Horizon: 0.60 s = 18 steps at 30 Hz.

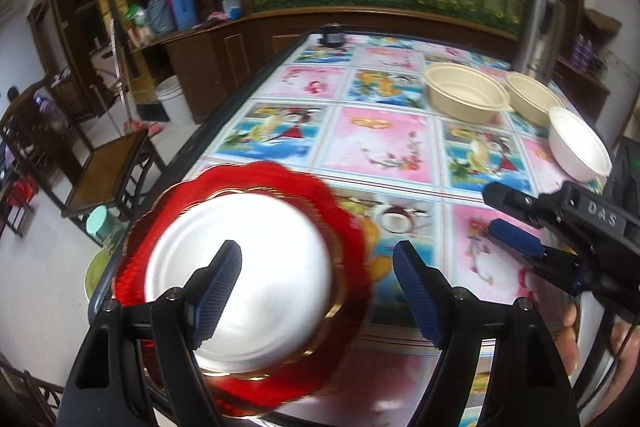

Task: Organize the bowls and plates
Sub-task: 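Open both grippers and lift them off the stacked plates, then move both grippers toward the beige pulp plates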

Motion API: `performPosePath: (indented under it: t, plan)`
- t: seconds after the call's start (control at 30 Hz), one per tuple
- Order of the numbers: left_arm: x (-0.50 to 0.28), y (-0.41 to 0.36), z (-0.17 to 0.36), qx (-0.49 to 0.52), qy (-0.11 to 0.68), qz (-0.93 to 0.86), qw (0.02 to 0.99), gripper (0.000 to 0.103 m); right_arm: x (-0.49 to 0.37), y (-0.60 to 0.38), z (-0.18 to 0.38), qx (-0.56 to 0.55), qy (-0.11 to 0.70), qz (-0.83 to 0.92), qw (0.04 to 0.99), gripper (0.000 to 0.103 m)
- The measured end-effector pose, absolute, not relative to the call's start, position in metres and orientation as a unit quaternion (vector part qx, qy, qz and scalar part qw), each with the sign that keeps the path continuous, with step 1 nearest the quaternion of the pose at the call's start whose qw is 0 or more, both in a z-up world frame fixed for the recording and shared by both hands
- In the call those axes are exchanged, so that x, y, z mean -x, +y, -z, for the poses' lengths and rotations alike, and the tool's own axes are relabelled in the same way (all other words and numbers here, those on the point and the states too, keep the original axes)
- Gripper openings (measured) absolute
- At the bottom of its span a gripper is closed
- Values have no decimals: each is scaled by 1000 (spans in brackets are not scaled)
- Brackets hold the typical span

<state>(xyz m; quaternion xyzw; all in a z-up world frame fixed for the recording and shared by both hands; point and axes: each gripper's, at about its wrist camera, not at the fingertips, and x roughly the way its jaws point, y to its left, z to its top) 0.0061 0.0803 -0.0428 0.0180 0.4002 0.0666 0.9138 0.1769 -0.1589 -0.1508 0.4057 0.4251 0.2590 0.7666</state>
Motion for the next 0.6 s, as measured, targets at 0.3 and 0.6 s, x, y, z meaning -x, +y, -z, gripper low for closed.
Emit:
performPosePath:
  t: [0.3, 0.6]
  plan:
    - [-10, 46, 46, -49, 406, -40, 912, 78, -179, -189, 159, -438, 427, -245, 752, 54]
    - [-16, 30, 49, -61, 414, -27, 908, 78, -181, -199, 162, -448, 427, -243, 747, 54]
